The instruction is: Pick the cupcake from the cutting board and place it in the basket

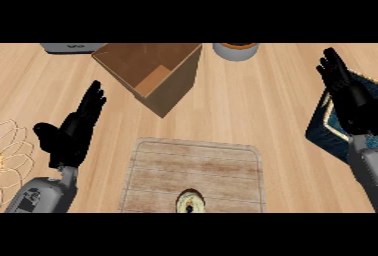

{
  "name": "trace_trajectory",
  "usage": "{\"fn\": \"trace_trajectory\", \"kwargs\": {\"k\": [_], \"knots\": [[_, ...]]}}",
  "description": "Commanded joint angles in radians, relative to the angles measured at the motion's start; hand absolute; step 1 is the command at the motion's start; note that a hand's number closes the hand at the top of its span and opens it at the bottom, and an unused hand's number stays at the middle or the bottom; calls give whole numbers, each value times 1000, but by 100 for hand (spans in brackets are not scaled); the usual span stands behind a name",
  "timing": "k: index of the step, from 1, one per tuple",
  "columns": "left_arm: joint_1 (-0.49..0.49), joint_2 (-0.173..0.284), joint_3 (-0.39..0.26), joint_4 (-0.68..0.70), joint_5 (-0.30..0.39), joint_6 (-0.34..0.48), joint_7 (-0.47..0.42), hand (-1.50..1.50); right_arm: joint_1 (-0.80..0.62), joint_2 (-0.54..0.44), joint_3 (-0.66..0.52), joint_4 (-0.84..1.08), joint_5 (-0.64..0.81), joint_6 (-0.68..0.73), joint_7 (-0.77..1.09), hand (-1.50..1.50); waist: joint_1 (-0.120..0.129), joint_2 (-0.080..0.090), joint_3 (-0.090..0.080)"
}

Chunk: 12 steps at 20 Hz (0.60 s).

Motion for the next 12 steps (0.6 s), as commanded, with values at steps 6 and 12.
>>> {"fn": "trace_trajectory", "kwargs": {"k": [6,12], "knots": [[167,-8,-44,161,58,-57,127,0,-157,378,249,-196,-129,96,-10,150,110,27,-38],[225,20,-45,170,67,-88,142,0,-138,502,710,-254,180,-57,16,-150,59,-2,-40]]}}
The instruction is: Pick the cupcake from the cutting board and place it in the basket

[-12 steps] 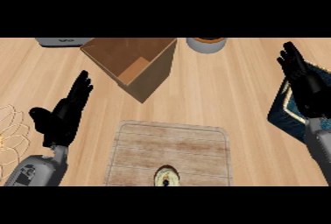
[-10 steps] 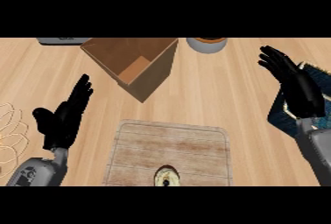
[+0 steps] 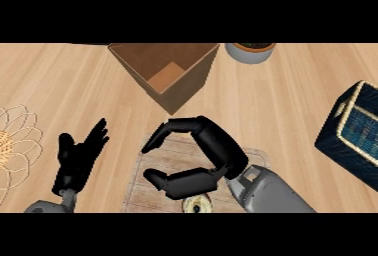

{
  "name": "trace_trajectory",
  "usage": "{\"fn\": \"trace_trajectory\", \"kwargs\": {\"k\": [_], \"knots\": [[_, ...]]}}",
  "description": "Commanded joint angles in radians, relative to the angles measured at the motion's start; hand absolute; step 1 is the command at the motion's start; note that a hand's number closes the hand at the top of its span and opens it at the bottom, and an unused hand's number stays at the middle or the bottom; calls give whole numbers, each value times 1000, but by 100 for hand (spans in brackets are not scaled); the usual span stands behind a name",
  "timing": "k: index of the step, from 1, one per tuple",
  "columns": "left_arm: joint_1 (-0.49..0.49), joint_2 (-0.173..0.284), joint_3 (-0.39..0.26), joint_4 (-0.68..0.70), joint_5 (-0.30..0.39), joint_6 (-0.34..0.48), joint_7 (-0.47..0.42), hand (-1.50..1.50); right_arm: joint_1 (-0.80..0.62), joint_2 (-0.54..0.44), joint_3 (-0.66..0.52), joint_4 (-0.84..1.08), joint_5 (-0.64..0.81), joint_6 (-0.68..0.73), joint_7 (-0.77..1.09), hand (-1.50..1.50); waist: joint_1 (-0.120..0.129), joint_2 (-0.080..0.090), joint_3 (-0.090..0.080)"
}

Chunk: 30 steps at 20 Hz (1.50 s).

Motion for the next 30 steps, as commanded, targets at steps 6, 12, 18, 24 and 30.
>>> {"fn": "trace_trajectory", "kwargs": {"k": [6,12,18,24,30], "knots": [[117,9,19,55,22,8,34,0,-129,20,303,-17,461,-271,348,-150,-82,-22,-9],[147,22,38,40,29,4,25,0,-359,-140,244,-121,605,-72,692,-150,-114,-28,-9],[152,25,47,31,24,8,22,0,-531,-215,171,-317,453,254,985,-150,-115,-17,-6],[190,27,50,10,25,1,-1,0,-575,-317,99,-391,127,521,1162,-150,-109,-11,-5],[207,21,53,14,35,-24,-20,0,-651,-421,71,-417,-80,570,1266,-150,-102,-9,-6]]}}
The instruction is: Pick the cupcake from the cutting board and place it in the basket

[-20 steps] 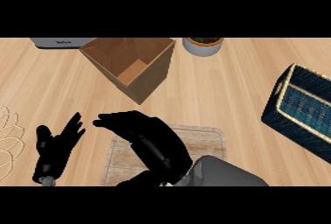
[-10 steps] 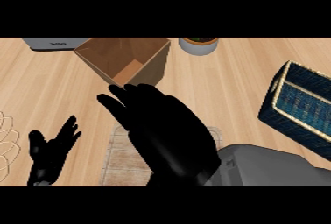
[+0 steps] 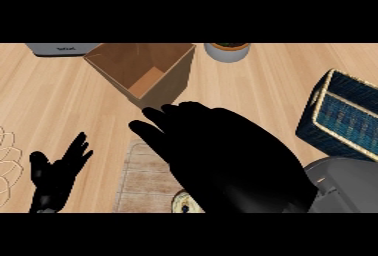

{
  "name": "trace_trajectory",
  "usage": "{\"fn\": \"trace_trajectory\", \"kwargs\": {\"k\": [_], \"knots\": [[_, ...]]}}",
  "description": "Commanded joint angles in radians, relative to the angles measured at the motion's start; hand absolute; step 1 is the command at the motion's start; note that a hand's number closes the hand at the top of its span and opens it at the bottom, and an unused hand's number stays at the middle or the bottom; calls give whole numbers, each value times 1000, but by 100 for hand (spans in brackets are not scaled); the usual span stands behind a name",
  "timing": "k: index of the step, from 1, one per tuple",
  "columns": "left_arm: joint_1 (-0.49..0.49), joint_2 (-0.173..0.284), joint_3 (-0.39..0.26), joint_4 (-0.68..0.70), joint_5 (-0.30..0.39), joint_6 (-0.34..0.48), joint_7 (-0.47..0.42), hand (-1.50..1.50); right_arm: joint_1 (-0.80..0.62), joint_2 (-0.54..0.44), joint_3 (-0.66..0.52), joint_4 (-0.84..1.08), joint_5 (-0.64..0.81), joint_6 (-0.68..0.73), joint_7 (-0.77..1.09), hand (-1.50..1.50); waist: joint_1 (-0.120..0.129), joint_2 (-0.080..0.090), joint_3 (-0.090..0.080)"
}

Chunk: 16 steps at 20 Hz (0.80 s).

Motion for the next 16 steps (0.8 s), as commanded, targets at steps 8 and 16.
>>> {"fn": "trace_trajectory", "kwargs": {"k": [8,16], "knots": [[57,-20,-32,46,-23,4,54,0,-73,-90,4,-113,-247,-3,253,-150,22,15,-7],[66,-10,-2,71,-13,-41,14,0,12,-55,103,-123,-106,-107,199,-150,37,22,-7]]}}
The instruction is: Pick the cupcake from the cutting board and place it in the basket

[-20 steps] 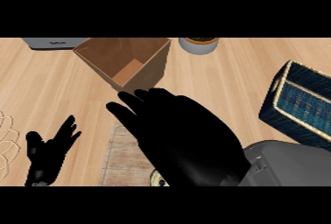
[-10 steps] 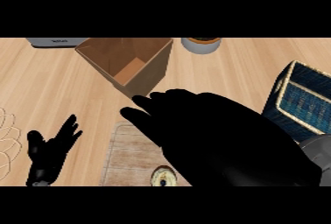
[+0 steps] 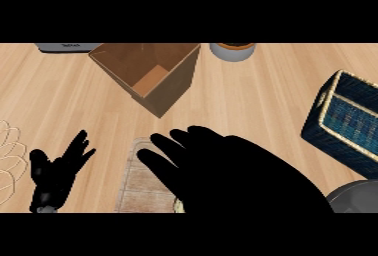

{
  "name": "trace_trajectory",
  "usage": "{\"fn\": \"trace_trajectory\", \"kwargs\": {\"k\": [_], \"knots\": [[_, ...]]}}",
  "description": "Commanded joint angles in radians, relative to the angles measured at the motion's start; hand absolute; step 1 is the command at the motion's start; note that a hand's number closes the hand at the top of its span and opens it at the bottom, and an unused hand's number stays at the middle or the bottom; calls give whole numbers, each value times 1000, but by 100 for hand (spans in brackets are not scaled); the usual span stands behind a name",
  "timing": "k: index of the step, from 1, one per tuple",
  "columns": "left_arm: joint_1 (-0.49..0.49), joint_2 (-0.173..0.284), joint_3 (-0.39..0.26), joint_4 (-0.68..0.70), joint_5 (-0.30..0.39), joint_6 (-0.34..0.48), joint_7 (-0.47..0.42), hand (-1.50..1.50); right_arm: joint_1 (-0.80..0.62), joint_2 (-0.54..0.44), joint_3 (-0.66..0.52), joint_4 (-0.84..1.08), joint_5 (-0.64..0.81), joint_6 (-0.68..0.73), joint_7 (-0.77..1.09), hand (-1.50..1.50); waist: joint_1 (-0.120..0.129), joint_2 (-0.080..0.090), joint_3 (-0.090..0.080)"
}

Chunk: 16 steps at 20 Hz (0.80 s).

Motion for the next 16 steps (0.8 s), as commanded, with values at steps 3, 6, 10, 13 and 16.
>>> {"fn": "trace_trajectory", "kwargs": {"k": [3,6,10,13,16], "knots": [[53,5,-26,53,-7,-31,49,0,46,57,65,-18,119,-69,117,-150,11,11,-9],[22,6,-17,33,-13,-8,95,0,52,79,103,29,152,-50,108,-150,14,12,-9],[57,-24,-33,60,-19,-17,51,0,90,103,206,66,220,-55,101,-150,13,13,-10],[39,-14,-13,45,-8,-17,84,0,155,98,237,62,288,-83,70,-150,10,13,-9],[32,-32,-15,92,-32,-12,44,0,168,156,273,114,334,-96,53,-150,14,16,-10]]}}
